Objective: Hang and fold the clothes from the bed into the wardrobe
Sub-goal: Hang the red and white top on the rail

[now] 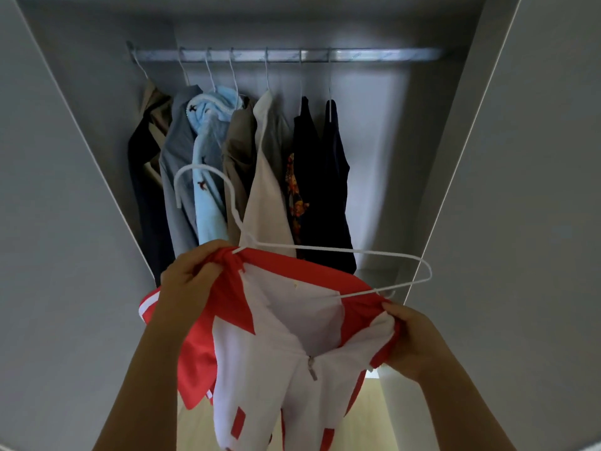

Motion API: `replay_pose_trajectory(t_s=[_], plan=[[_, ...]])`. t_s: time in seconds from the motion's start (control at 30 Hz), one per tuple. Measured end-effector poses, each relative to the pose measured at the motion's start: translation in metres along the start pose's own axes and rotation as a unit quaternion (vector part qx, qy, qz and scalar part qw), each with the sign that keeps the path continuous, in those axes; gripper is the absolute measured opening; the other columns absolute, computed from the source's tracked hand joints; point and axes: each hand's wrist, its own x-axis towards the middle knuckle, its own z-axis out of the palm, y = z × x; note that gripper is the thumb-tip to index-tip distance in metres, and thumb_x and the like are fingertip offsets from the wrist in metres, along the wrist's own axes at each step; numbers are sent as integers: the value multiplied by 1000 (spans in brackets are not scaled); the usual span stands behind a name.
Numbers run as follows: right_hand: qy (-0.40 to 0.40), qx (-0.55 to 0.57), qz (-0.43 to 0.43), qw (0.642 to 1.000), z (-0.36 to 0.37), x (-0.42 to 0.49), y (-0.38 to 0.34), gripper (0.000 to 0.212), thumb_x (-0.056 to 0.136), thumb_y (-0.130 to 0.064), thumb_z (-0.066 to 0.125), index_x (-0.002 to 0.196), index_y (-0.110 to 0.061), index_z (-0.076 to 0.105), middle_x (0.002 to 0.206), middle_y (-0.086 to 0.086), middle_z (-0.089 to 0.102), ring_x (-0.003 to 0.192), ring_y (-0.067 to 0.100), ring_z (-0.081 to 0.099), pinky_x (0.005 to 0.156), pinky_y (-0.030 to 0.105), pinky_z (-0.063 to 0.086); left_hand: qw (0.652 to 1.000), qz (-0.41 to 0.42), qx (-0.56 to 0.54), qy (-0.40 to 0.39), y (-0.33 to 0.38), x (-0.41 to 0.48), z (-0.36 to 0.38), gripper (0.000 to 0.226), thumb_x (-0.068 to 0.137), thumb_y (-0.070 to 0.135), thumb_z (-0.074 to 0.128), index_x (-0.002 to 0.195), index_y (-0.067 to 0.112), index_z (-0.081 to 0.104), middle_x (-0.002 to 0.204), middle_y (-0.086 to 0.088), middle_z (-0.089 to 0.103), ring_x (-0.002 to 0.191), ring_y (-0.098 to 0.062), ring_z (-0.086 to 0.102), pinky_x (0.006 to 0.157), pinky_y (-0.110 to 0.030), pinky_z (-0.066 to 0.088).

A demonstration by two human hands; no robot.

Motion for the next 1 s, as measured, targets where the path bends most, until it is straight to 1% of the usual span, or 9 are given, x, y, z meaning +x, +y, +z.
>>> replay_pose_trajectory(t_s=[0.1, 0.23, 0.33, 0.43, 0.57, 0.7, 0.77, 0.83, 1.0], plan=[[-16, 47, -10, 999, -9, 2, -1, 27, 85, -8, 44, 83, -15, 71, 81, 13, 72, 76, 31, 66, 65, 45, 57, 999, -23, -42, 13, 0, 0, 6, 44, 86, -10, 42, 99, 26, 64, 92, 9, 65, 85, 1, 58, 69, -1, 43], [-49, 61, -27, 997, -10, -1, -7, 24, 70, -16, 51, 65, -11, 74, 76, 13, 70, 67, 28, 69, 66, 43, 55, 992, -63, -107, 33, -2, -1, 18, 46, 86, -9, 41, 82, 28, 67, 85, 14, 65, 81, -2, 58, 71, -12, 45], [-52, 50, -16, 997, -6, -4, -9, 23, 60, -20, 65, 77, -7, 73, 77, 14, 70, 68, 29, 69, 65, 43, 57, 982, -108, -154, 30, -3, 1, 27, 50, 86, -5, 41, 75, 34, 70, 78, 15, 68, 79, -2, 60, 69, -18, 46], [-22, 44, -20, 999, -9, -5, -11, 19, 75, -15, 57, 86, -4, 69, 82, 17, 71, 71, 31, 69, 64, 46, 59, 982, -113, -152, 15, -5, 1, 32, 52, 85, -5, 42, 69, 35, 70, 68, 17, 69, 68, 3, 61, 60, -13, 49], [36, 63, -31, 997, -25, -8, -16, 22, 93, -13, 45, 90, -5, 65, 79, 16, 67, 78, 30, 61, 79, 48, 50, 996, -56, -68, 3, -9, 0, 32, 53, 83, -7, 43, 62, 35, 67, 56, 17, 63, 54, 5, 54, 54, -18, 46], [38, 57, -8, 998, -31, -12, -16, 44, 91, -39, 46, 79, -6, 73, 79, 17, 70, 69, 32, 67, 63, 46, 56, 1000, -16, 11, 21, -13, 5, 32, 42, 83, -3, 47, 65, 31, 65, 53, 19, 59, 55, -4, 50, 54, -18, 41], [28, 56, 10, 998, -33, -12, -18, 69, 82, -66, 41, 83, -6, 76, 89, 18, 72, 79, 35, 68, 70, 48, 53, 999, -12, 32, 25, -15, 6, 31, 41, 83, -1, 49, 64, 32, 65, 54, 19, 59, 58, -9, 49, 56, -21, 39], [30, 32, 25, 999, -33, -12, -18, 79, 76, -76, 37, 99, -8, 72, 100, 19, 71, 90, 39, 67, 78, 51, 51, 999, -8, 46, 26, -16, 5, 30, 42, 83, -1, 50, 64, 33, 64, 55, 17, 59, 60, -10, 50, 58, -21, 38], [82, -52, 21, 995, -27, -11, -15, 41, 89, -48, 49, 103, -12, 64, 86, 17, 72, 72, 33, 70, 65, 46, 56, 997, 26, 75, -16, -10, 1, 31, 46, 81, -6, 47, 69, 35, 60, 71, 15, 62, 66, 1, 55, 59, -15, 41]])
